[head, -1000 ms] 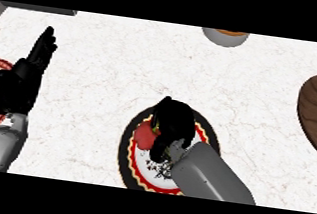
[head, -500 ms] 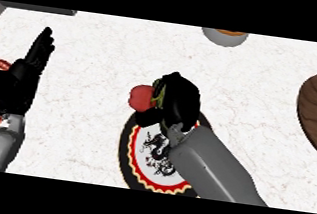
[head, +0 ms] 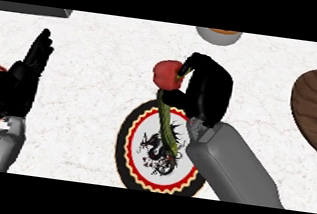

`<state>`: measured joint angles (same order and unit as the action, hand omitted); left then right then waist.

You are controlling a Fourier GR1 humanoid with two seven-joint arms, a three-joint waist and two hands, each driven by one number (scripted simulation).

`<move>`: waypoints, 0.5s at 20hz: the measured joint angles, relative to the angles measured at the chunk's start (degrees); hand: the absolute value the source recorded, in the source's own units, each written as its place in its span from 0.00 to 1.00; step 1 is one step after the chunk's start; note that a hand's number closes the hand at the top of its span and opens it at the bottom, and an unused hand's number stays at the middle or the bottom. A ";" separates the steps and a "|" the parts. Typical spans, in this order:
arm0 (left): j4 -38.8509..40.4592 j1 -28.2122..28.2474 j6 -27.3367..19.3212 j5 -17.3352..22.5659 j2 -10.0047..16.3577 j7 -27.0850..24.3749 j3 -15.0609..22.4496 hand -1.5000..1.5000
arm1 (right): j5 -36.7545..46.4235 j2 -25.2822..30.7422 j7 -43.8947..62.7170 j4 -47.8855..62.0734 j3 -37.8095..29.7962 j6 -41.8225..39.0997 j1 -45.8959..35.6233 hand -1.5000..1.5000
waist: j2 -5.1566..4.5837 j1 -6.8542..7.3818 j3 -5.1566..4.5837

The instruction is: Pick the bell pepper from the plate and place it in the bowl

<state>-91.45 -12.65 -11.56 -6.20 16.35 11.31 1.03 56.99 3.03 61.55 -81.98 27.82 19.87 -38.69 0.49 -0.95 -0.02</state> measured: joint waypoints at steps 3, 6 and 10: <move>-0.36 0.18 0.26 -0.03 -0.12 0.10 -0.05 0.50 | 1.92 2.47 -0.05 -2.93 -4.19 -0.21 1.59 1.00 | -0.11 0.08 0.01; -1.06 1.30 0.55 -0.08 0.11 -0.52 -0.44 0.50 | 1.96 5.52 -1.17 -7.04 -8.57 0.23 4.74 1.00 | -0.17 0.13 0.02; -0.53 1.44 1.67 0.71 0.61 -1.83 -1.65 0.50 | 0.19 9.68 -4.02 -10.61 -14.87 1.66 9.32 1.00 | -0.31 0.23 0.03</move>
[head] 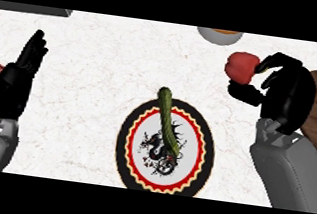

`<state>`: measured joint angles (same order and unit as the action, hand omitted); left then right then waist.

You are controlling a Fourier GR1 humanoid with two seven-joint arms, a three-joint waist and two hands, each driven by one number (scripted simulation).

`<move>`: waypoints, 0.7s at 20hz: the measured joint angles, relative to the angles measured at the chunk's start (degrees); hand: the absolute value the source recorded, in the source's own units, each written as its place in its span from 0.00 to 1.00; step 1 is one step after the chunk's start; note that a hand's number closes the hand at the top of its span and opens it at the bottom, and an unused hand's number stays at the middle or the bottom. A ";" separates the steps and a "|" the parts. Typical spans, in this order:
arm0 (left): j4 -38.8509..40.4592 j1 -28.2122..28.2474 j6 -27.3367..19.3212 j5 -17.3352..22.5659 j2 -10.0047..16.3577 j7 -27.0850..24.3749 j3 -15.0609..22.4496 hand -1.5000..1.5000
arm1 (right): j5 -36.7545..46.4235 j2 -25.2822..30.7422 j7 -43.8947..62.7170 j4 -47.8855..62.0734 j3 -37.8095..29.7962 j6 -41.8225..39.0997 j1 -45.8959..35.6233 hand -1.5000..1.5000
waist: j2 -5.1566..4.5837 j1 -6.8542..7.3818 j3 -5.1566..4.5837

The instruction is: Pick the bell pepper from the plate and place it in the bowl

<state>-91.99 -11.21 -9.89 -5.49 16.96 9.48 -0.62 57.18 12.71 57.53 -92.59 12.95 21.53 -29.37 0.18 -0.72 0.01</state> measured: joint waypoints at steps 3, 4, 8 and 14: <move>0.03 -0.81 0.09 -0.37 -0.39 0.73 0.16 0.50 | -2.79 3.38 -3.21 -0.86 -5.32 1.67 2.94 1.00 | -0.09 0.13 0.02; 0.61 -1.14 0.03 -0.60 -0.70 0.47 0.20 0.50 | -3.53 4.18 -4.78 -0.55 -6.78 2.56 3.84 1.00 | -0.12 0.19 0.02; -0.07 -0.65 0.59 -0.90 -1.08 0.47 0.38 0.50 | -9.13 8.01 -12.35 2.58 -13.60 5.54 6.05 1.00 | -0.19 0.54 0.01; 1.52 -2.52 1.01 -1.18 -1.26 0.55 -0.31 0.50 | -12.06 14.83 -22.45 13.97 -21.08 8.22 6.64 1.00 | -0.37 0.80 0.04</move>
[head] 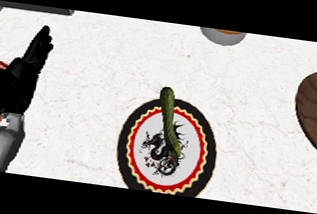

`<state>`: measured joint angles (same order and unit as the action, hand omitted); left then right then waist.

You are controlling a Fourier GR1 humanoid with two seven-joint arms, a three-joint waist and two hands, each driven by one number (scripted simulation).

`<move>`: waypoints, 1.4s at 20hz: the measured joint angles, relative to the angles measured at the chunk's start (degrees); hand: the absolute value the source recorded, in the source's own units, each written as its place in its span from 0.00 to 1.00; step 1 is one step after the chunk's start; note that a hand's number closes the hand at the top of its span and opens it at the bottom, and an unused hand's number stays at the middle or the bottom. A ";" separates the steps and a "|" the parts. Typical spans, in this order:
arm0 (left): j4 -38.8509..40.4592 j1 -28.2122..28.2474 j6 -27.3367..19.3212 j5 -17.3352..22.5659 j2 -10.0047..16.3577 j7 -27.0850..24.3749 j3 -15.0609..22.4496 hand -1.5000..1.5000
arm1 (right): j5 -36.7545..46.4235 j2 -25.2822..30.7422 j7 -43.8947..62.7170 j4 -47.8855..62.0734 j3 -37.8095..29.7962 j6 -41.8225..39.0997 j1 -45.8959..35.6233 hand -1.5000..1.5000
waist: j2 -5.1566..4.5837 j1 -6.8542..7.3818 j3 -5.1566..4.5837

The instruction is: Pick the bell pepper from the plate and place it in the bowl

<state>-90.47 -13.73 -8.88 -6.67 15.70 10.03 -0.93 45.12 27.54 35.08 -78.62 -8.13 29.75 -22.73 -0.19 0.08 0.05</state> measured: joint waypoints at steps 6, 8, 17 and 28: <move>-1.79 1.60 0.14 -0.34 -0.98 0.10 0.69 0.50 | 1.08 4.77 -9.26 15.57 -4.21 4.34 0.06 1.00 | -0.11 0.72 0.03; -2.44 2.17 0.45 -0.40 -1.14 0.00 0.82 0.50 | 1.00 5.64 -12.56 22.52 -5.67 6.53 -2.37 1.00 | -0.15 0.96 0.04; -2.20 0.69 0.28 -1.39 -1.98 0.52 1.19 0.50 | -12.15 8.37 -31.14 44.62 -16.08 4.57 -8.60 0.00 | -0.56 1.58 0.22; -3.00 1.25 0.96 -1.27 -1.92 0.40 0.30 0.50 | -25.49 9.77 -54.64 54.88 -27.02 -0.29 -11.93 0.00 | -0.43 1.55 0.18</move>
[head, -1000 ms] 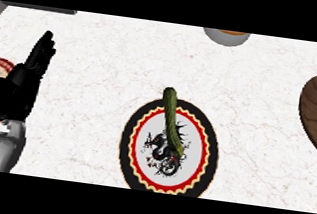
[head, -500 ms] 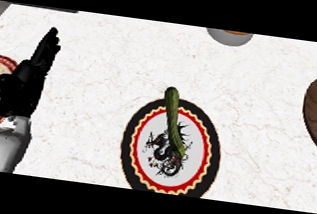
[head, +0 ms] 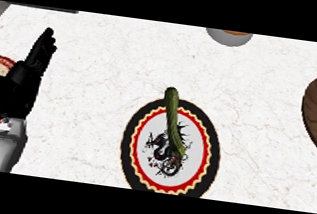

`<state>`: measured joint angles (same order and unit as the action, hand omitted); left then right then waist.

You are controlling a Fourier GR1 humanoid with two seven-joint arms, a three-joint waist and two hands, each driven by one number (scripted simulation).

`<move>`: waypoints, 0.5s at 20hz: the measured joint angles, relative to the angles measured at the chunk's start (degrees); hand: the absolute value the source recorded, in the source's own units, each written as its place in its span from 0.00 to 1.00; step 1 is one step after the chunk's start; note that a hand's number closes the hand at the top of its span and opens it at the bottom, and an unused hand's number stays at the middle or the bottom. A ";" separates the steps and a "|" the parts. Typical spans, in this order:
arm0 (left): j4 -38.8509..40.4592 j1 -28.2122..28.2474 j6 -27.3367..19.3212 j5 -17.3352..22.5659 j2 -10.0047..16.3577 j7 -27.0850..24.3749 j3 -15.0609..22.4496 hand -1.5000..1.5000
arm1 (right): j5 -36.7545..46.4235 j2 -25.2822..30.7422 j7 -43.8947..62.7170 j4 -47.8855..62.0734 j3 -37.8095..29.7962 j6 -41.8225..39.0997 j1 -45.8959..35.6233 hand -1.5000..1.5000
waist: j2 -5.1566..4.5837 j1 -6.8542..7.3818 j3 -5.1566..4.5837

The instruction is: Pick the bell pepper from the plate and place it in the bowl

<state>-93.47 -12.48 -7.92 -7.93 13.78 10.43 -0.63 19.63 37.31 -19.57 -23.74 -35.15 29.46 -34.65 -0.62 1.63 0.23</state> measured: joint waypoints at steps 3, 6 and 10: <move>0.67 0.48 -0.21 -0.46 -0.38 -0.81 -0.19 0.50 | -2.93 1.84 -2.72 1.29 -2.26 -2.44 -0.09 0.00 | 0.14 -0.44 -0.05; 0.90 0.62 -1.00 -1.57 -1.20 -0.55 0.19 0.50 | -6.39 3.01 -4.47 0.66 -4.32 -6.36 1.83 0.00 | 0.36 -1.07 -0.12; -0.09 1.36 0.06 -0.87 -0.47 0.16 -0.98 0.50 | -11.07 2.55 -5.83 -3.80 -6.24 -11.80 7.26 0.00 | 0.73 -1.89 -0.24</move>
<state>-93.56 -11.12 -7.86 -8.80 13.31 10.59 -1.61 8.56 39.86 -25.39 -27.54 -41.39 17.66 -27.39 0.11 -0.26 0.00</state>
